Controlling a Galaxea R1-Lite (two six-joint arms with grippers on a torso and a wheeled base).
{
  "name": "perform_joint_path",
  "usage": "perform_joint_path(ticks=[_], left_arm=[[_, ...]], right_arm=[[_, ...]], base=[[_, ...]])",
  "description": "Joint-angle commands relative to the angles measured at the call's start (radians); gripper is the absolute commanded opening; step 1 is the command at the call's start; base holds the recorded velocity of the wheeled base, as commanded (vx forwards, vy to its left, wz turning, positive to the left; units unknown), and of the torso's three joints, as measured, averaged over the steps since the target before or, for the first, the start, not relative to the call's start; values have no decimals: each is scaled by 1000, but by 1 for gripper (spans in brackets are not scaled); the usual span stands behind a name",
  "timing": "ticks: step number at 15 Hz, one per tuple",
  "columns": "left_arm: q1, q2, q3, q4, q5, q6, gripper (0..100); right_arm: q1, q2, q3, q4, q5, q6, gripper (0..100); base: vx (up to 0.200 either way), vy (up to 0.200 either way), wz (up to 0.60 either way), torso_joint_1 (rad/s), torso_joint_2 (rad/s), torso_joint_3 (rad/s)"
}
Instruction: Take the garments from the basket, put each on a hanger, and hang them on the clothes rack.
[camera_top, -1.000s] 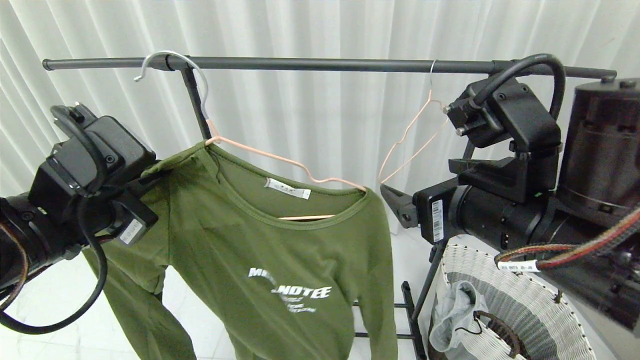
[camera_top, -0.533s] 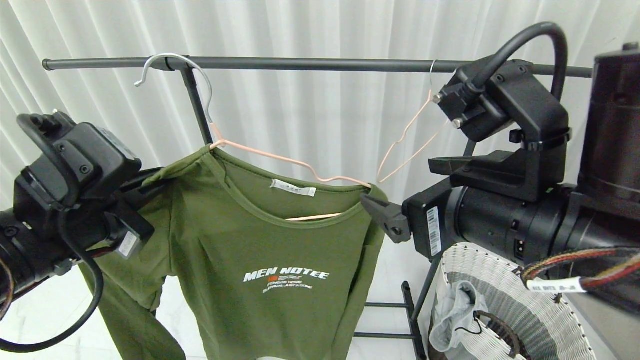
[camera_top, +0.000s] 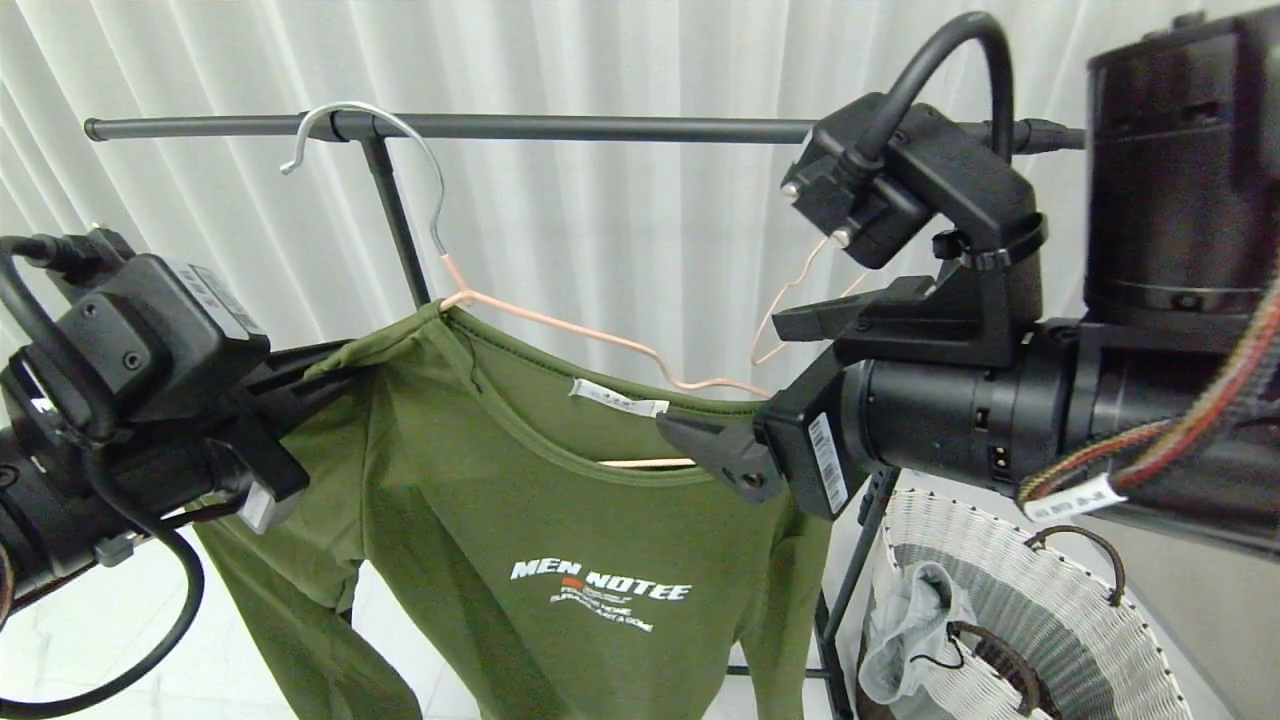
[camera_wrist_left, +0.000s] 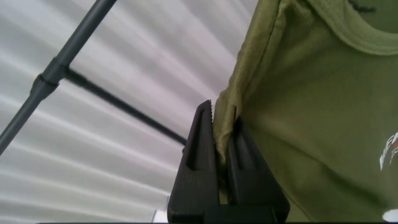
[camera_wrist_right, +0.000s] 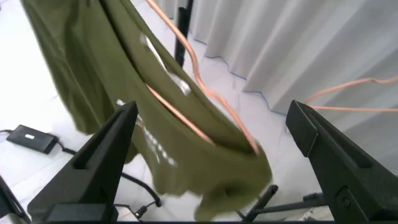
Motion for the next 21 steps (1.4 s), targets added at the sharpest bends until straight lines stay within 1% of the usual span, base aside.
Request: perform_joint_path(ticks=[1, 5, 9, 15, 17, 18, 19, 20, 21], left_arm=[[-7, 1, 0, -1, -19, 2, 0], [-28, 3, 1, -1, -23, 3, 0], [-62, 5, 7, -1, -23, 3, 0], [-77, 3, 15, -1, -23, 3, 0], [-79, 6, 14, -1, -23, 3, 0], [-85, 8, 12, -1, -24, 3, 0], [-94, 9, 12, -1, -24, 3, 0], [-112, 11, 11, -1, -24, 3, 0], [-126, 12, 11, -1, -24, 3, 0]], right_arm=[[-9, 56, -38, 20, 10, -2, 100], [-39, 95, -101, 50, 13, -16, 100], [-39, 122, -141, 74, 13, -22, 100], [-40, 142, -155, 85, 19, -28, 100], [-34, 138, -149, 86, 79, -43, 100], [-34, 133, -153, 111, 166, -69, 100], [-36, 133, -158, 131, 195, -82, 100], [-37, 138, -172, 162, 246, -91, 100], [-37, 144, -181, 178, 272, -92, 100]], base=[[0, 0, 0, 0, 0, 0], [0, 0, 0, 0, 0, 0], [0, 0, 0, 0, 0, 0], [0, 0, 0, 0, 0, 0], [0, 0, 0, 0, 0, 0], [0, 0, 0, 0, 0, 0], [0, 0, 0, 0, 0, 0], [0, 0, 0, 0, 0, 0], [0, 0, 0, 0, 0, 0]])
